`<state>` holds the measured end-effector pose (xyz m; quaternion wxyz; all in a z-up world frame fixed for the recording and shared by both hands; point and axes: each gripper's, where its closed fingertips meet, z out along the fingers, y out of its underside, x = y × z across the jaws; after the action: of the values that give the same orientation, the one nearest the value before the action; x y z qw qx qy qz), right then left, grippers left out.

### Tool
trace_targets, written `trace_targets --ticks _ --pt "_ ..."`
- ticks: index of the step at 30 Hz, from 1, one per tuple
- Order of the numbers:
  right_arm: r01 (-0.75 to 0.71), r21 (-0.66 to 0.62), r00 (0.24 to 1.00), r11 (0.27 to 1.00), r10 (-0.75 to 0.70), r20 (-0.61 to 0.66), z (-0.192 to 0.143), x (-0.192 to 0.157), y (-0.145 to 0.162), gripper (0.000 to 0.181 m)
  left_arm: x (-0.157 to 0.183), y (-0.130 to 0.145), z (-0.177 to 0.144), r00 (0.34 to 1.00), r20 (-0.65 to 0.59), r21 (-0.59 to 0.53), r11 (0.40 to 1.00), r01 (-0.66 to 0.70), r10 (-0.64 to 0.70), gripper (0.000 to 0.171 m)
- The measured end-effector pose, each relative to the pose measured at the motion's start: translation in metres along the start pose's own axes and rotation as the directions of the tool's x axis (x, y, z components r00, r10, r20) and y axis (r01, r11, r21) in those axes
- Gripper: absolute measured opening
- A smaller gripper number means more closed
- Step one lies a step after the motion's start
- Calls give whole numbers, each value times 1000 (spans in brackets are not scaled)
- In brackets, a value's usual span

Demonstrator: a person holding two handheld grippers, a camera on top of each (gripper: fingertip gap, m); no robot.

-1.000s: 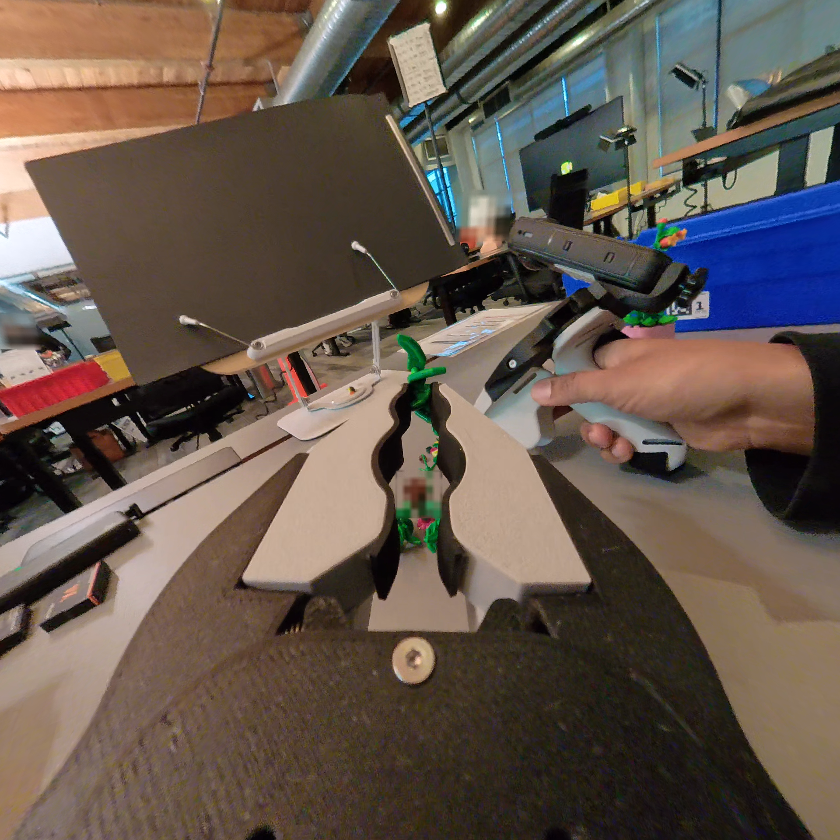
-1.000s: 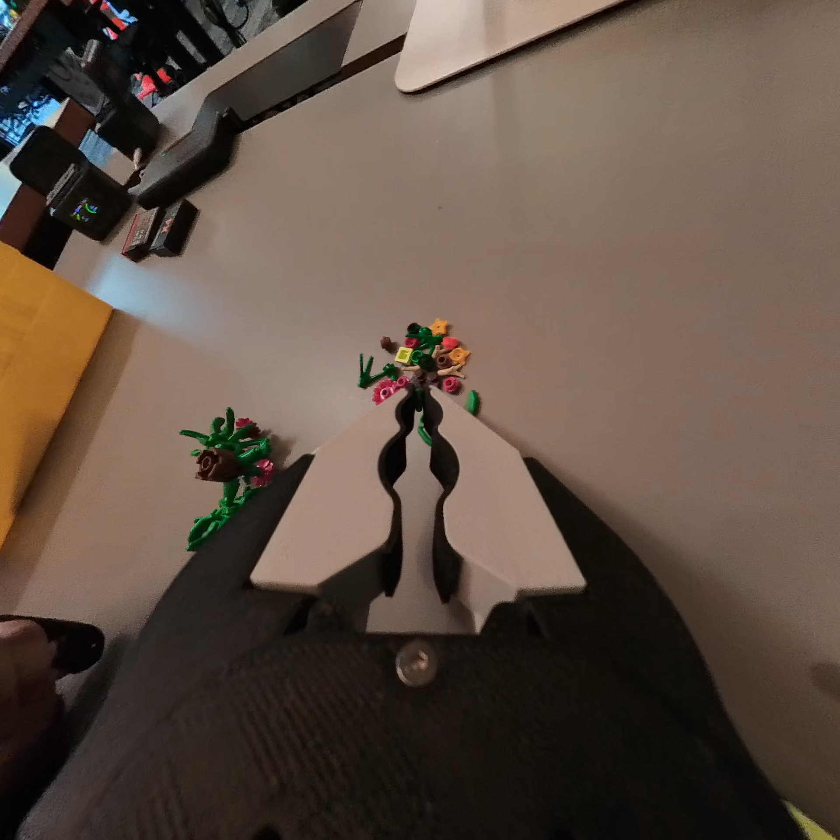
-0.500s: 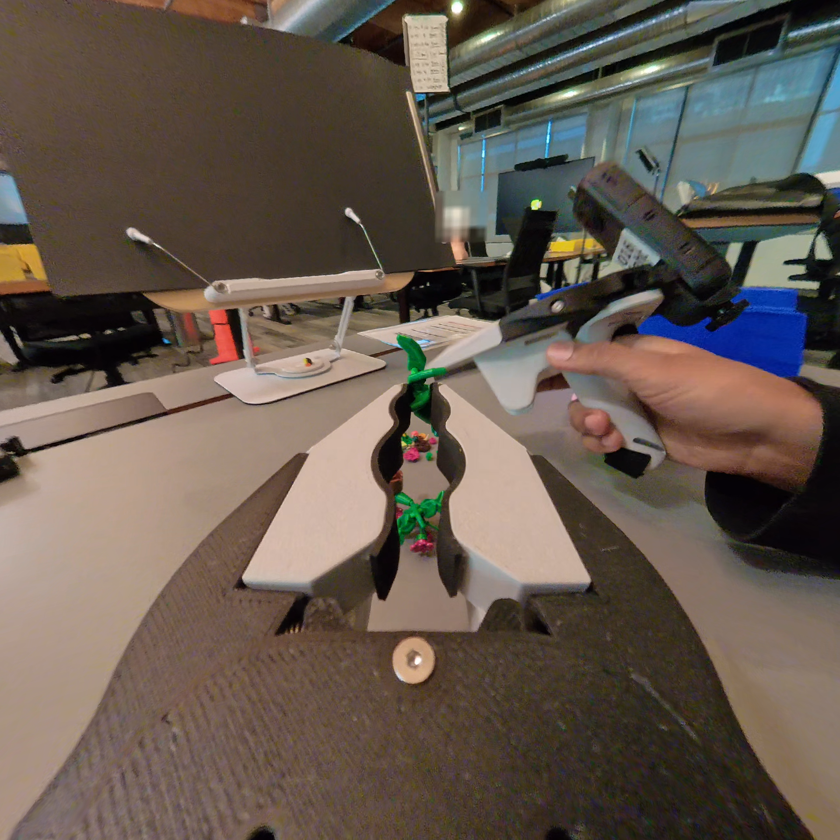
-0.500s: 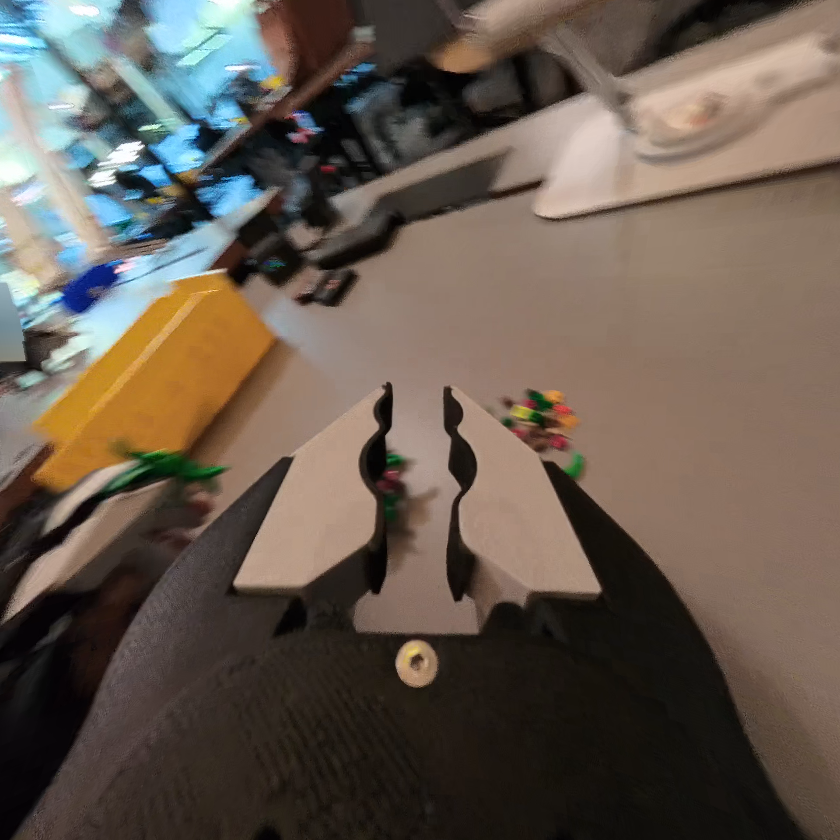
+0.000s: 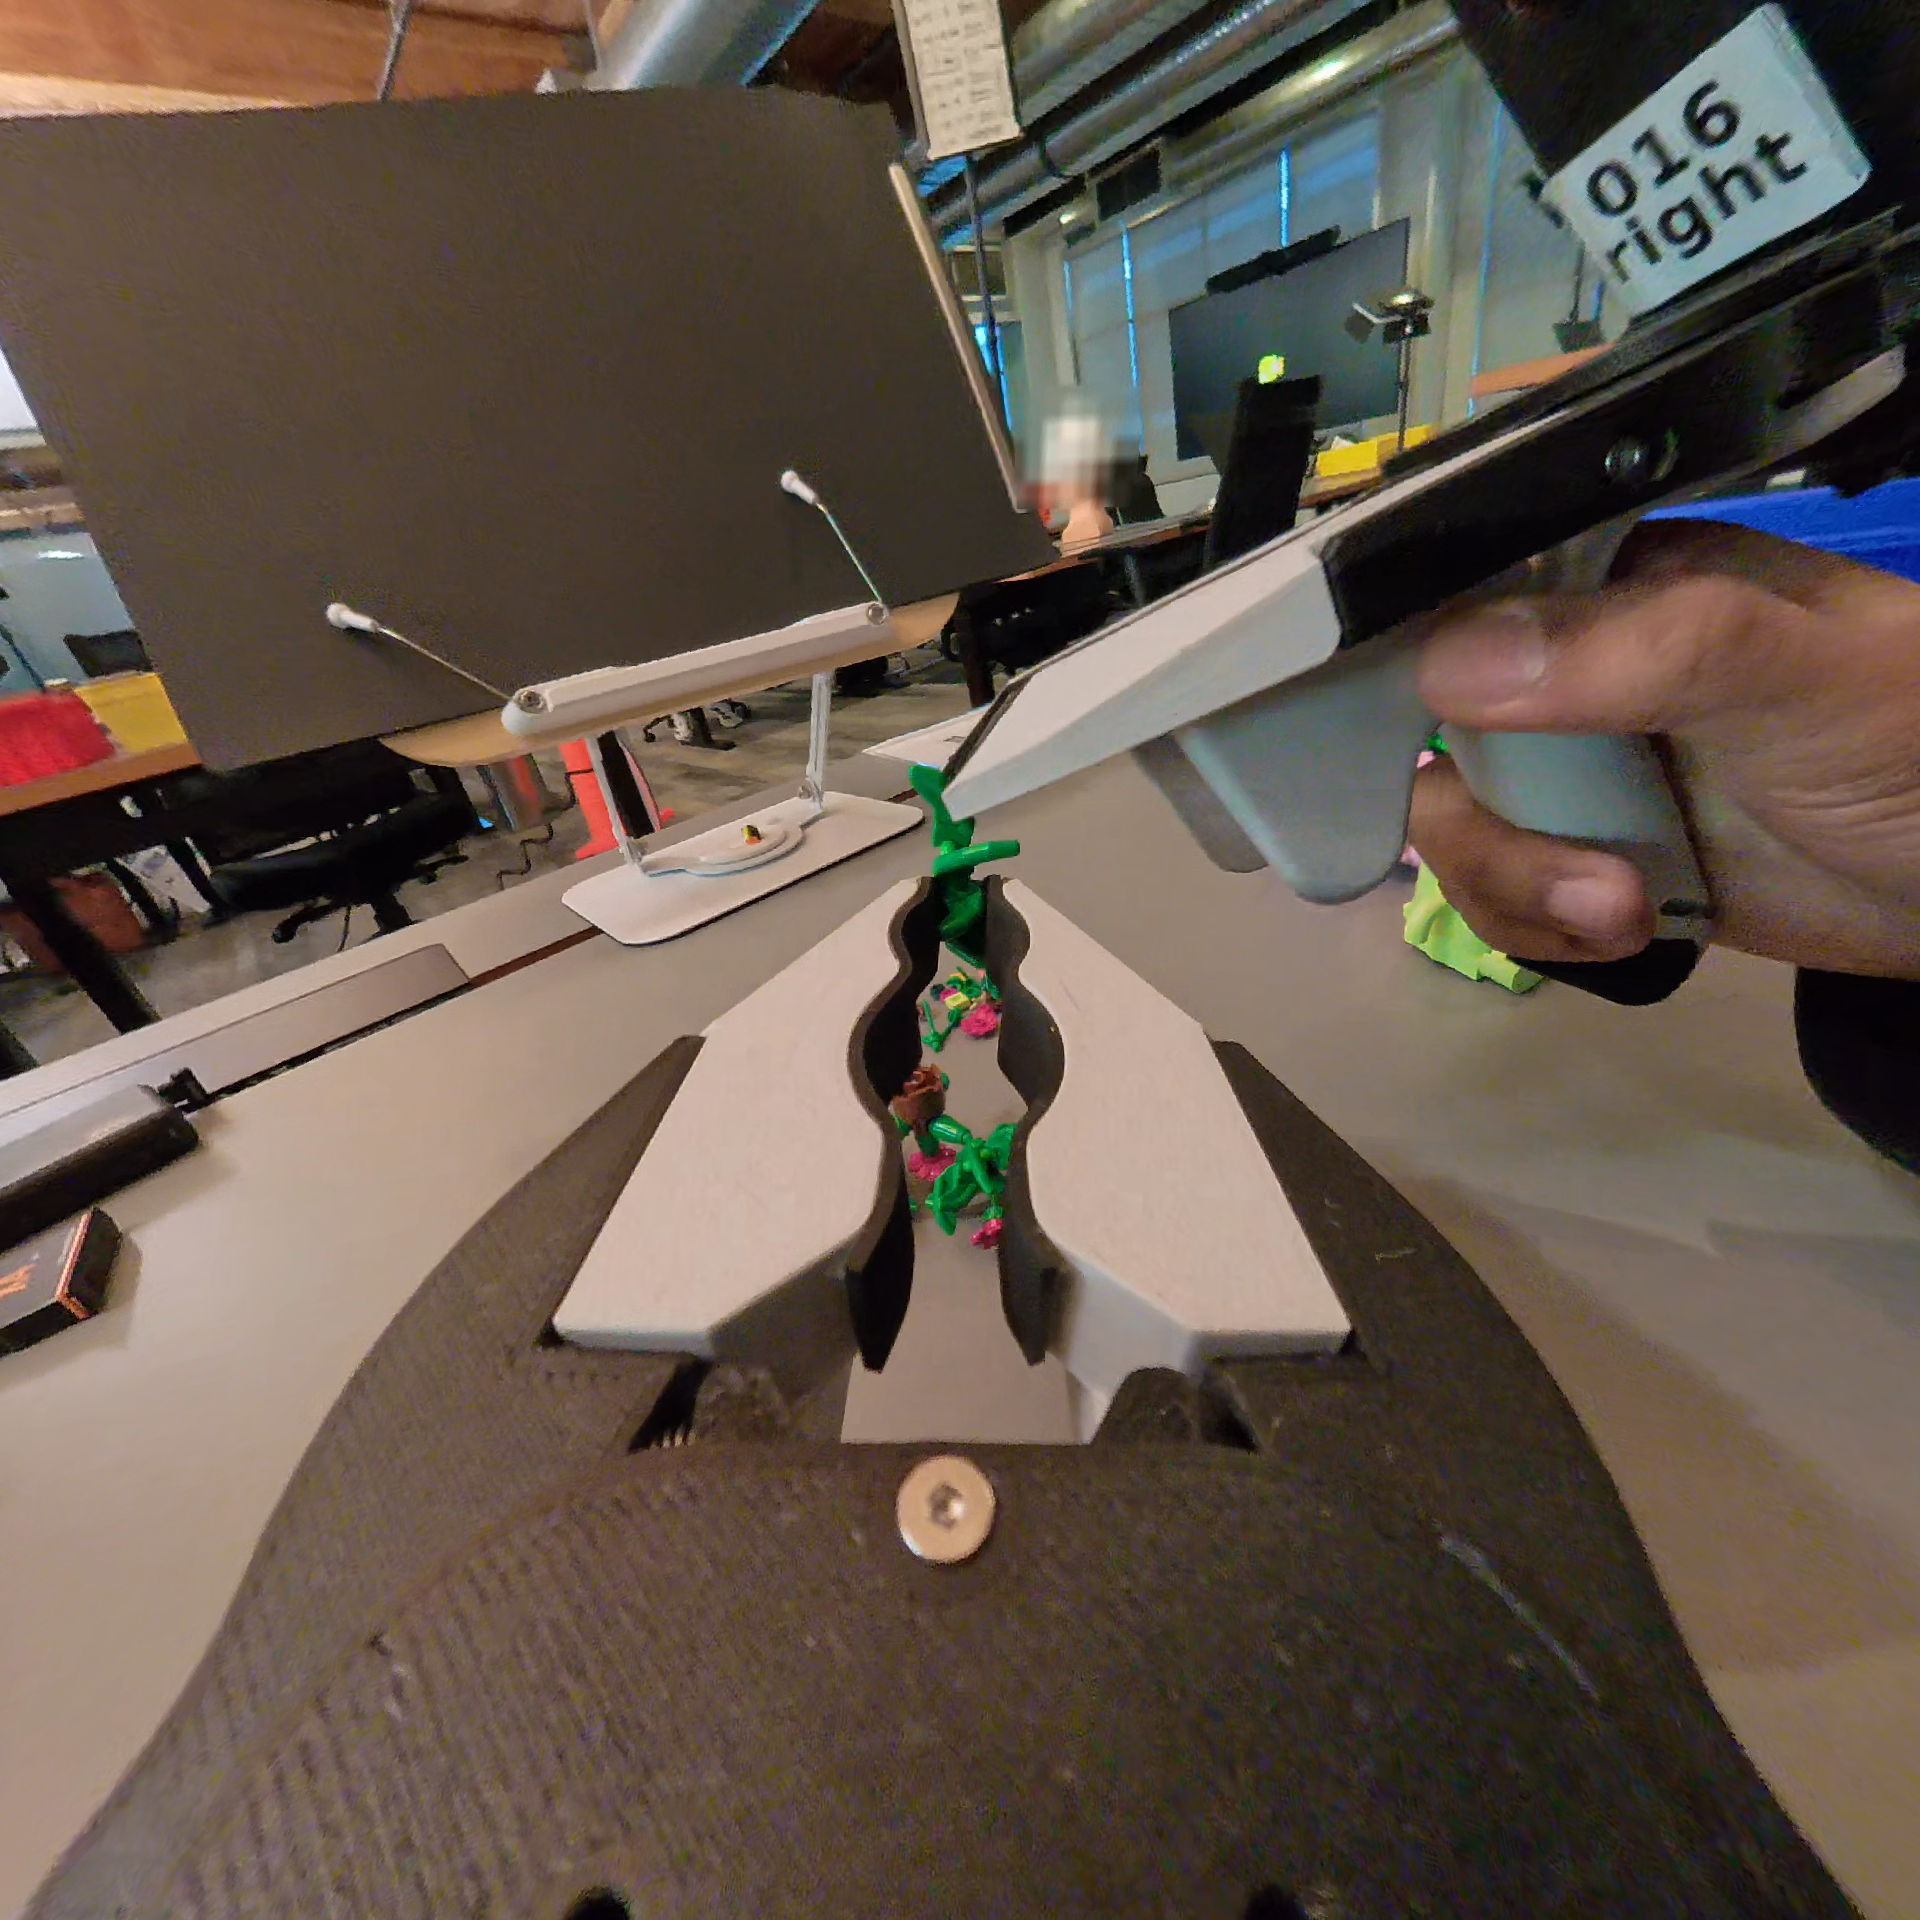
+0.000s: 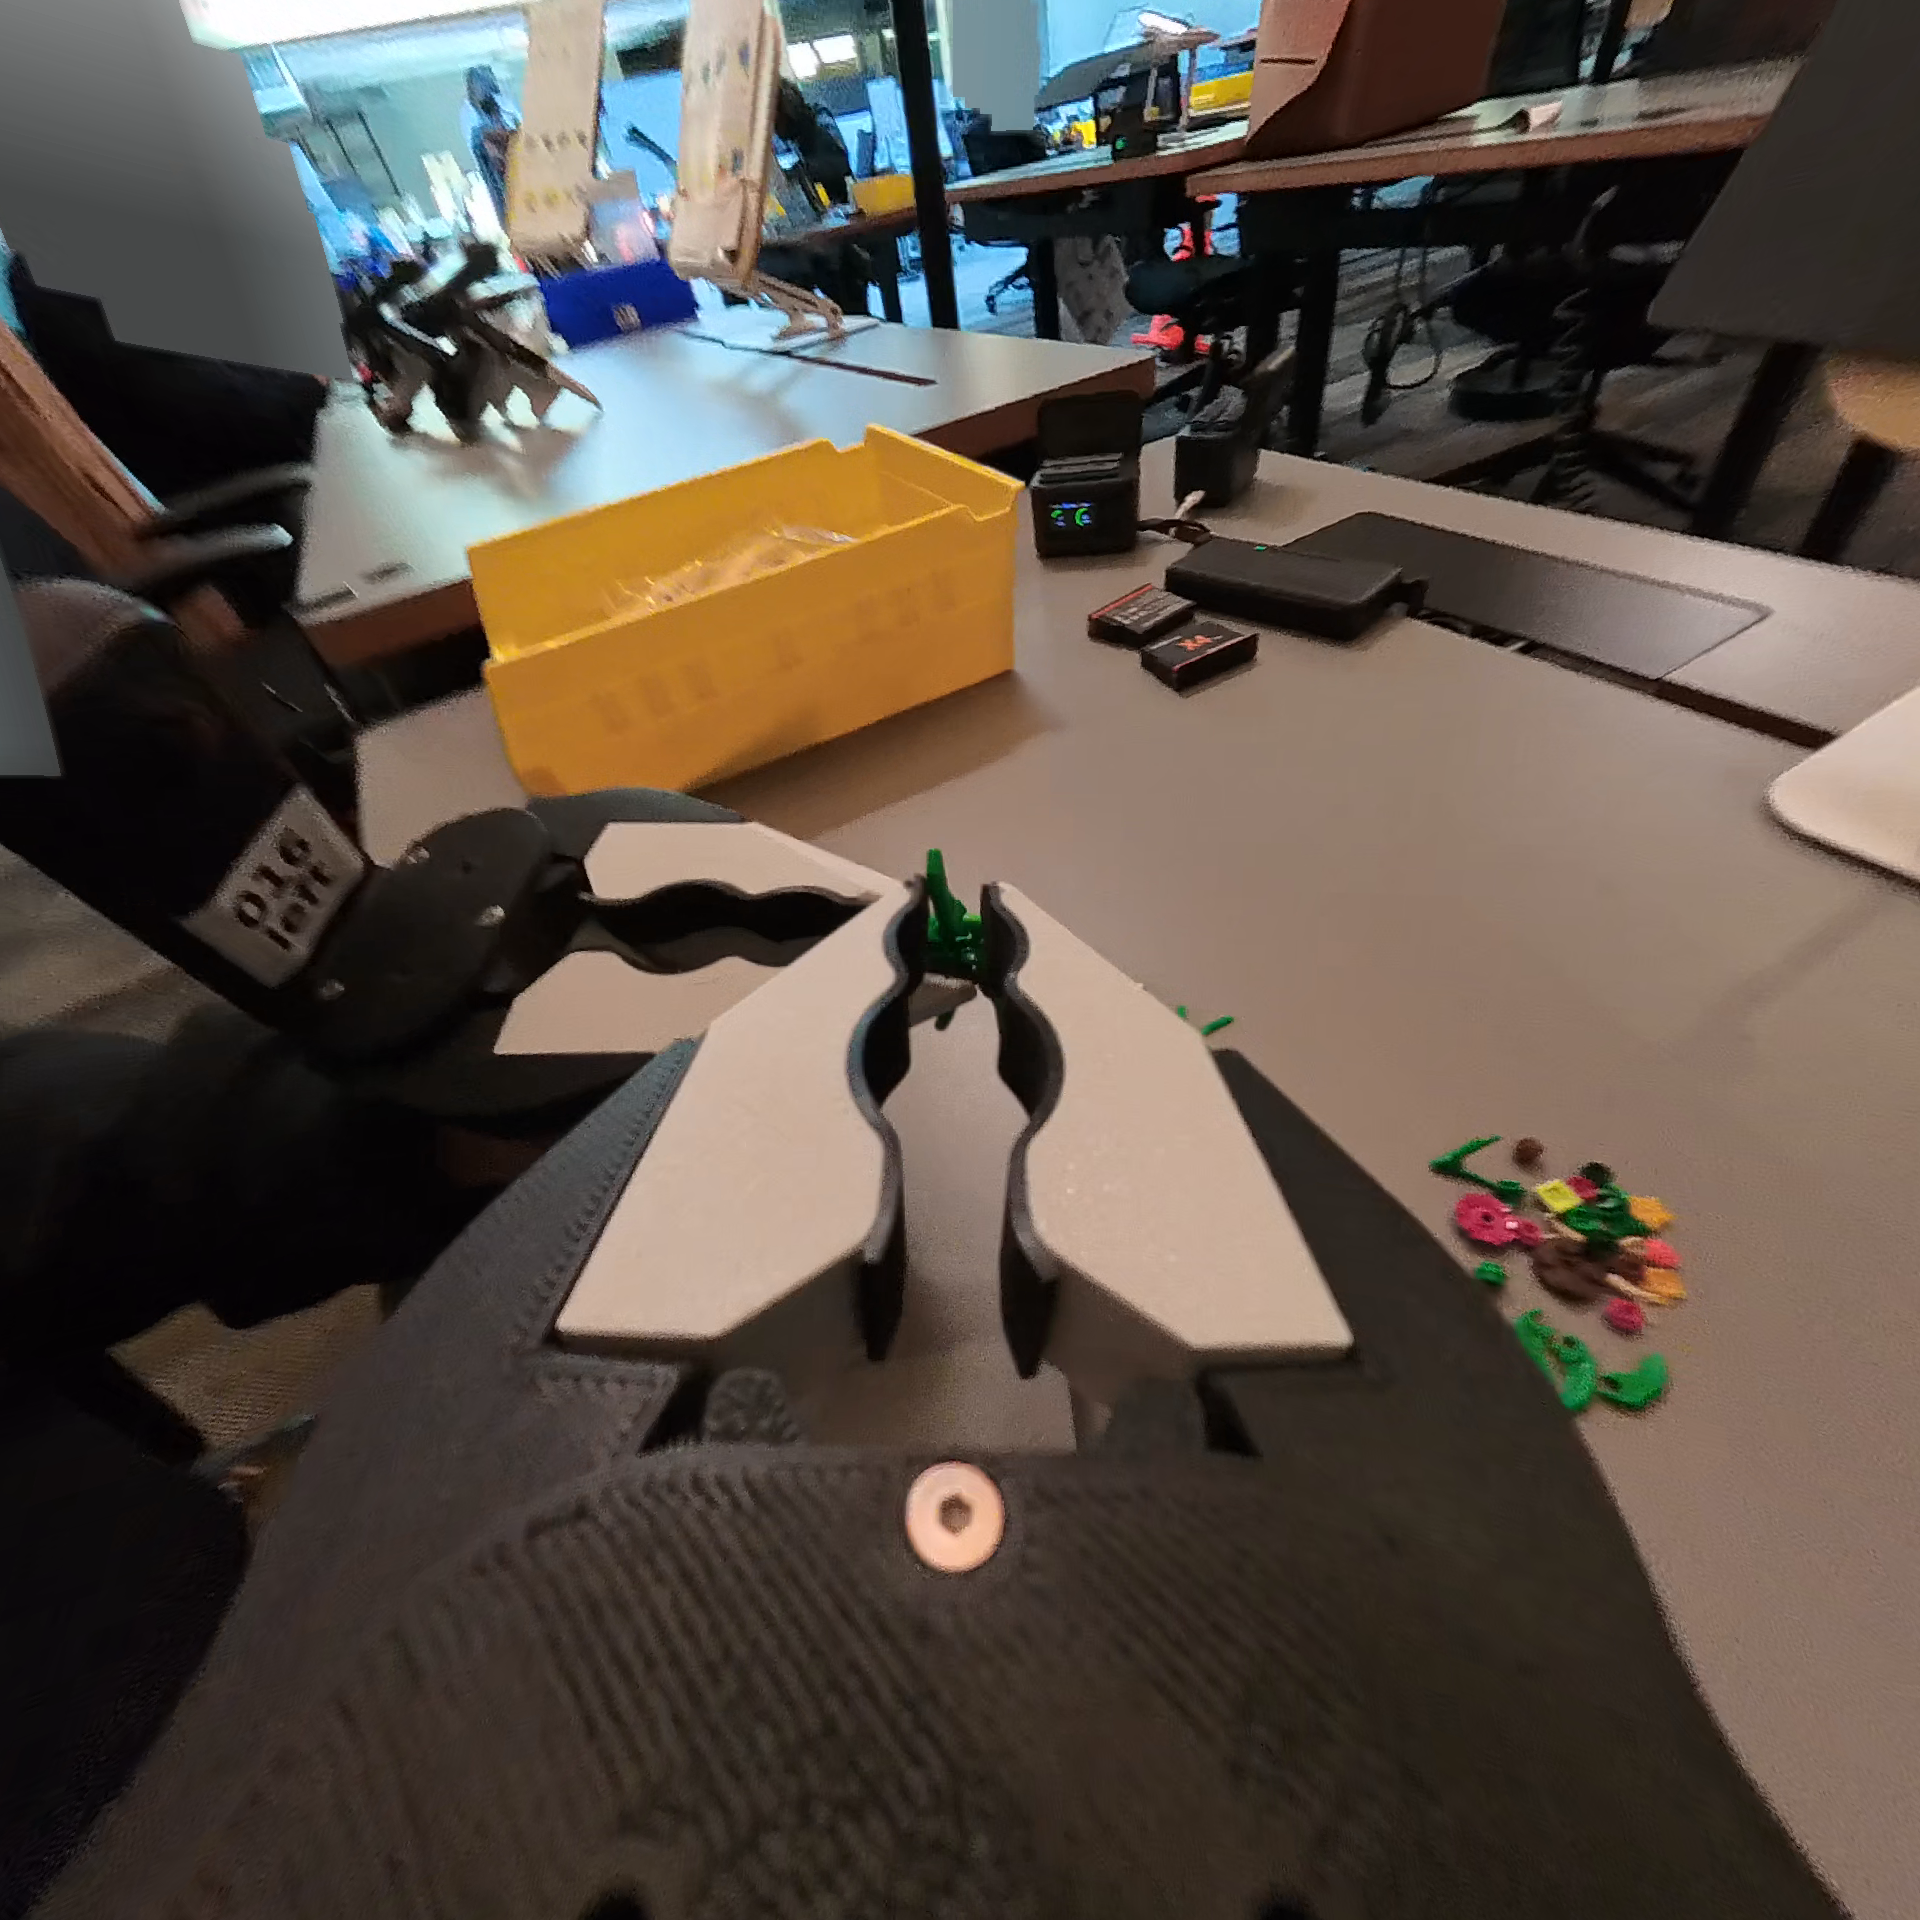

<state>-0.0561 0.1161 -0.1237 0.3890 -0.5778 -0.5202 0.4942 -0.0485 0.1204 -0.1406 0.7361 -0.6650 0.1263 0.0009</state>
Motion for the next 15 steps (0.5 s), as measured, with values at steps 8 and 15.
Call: trace_targets --ticks 8,15 --pt "229 -101 965 968 -239 -106 5 -2 2 0 -1 -1 -1 1000 -10 5 1000 -11 11 3" --pt "43 18 996 999 -41 -84 -5 -3 -19 1 7 -9 6 990 -72 20 992 127 -125 2"
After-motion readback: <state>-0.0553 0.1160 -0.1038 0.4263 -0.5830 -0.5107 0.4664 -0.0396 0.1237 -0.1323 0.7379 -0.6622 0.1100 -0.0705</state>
